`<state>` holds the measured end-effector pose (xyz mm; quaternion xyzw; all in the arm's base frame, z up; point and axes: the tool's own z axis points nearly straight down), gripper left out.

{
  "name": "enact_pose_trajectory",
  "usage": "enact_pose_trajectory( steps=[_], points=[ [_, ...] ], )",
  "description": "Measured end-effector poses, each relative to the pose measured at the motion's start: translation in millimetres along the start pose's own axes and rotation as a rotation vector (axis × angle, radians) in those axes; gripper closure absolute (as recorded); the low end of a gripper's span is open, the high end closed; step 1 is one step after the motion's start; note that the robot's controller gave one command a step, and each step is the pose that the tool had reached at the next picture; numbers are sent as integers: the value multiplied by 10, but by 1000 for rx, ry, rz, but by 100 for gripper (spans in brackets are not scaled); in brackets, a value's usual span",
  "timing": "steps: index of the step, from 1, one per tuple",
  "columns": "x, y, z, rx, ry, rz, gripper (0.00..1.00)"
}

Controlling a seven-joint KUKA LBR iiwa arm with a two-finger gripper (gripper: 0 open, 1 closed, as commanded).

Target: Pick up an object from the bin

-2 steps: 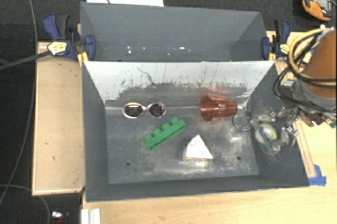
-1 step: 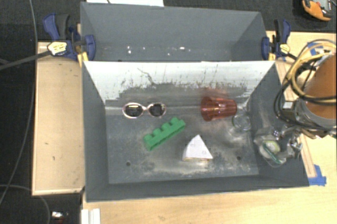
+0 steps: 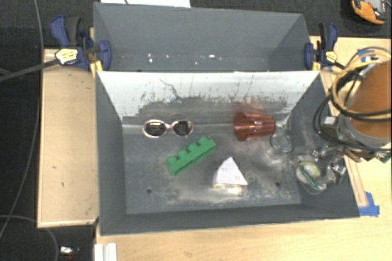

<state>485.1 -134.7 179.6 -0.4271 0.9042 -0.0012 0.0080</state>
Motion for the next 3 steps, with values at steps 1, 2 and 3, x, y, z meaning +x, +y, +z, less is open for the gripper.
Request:
enact_pose_trajectory(
  steps=[1,2,3],
  points=[
    [-10,-3,97,10,-4,11,100],
    [-191,122,317,9,-4,-443,100],
    [2,66,465,1,0,-17,100]
  ],
)
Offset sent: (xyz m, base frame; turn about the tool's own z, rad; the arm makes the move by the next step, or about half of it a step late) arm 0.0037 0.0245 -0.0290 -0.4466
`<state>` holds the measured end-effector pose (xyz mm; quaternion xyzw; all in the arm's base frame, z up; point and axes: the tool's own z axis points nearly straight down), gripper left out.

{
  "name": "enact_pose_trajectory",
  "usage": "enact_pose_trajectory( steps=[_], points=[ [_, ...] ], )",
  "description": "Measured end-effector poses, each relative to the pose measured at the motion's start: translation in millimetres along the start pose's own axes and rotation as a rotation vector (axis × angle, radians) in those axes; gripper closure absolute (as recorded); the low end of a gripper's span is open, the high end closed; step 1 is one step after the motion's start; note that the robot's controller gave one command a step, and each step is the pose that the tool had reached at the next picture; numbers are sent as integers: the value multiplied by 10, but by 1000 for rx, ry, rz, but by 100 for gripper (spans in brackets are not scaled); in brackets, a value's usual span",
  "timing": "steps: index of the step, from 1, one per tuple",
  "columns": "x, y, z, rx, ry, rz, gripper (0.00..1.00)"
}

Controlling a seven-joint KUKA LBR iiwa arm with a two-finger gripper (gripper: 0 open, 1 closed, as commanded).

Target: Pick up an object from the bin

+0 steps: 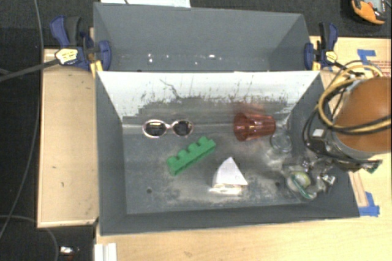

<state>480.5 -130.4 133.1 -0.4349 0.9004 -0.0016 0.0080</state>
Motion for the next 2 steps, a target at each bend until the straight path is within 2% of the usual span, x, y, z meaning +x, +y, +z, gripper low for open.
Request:
enact_pose_trajectory(
  steps=[1,2],
  points=[
    [10,0,19,1,1,-51,100],
    [-66,67,317,0,-1,-214,100]
  ],
)
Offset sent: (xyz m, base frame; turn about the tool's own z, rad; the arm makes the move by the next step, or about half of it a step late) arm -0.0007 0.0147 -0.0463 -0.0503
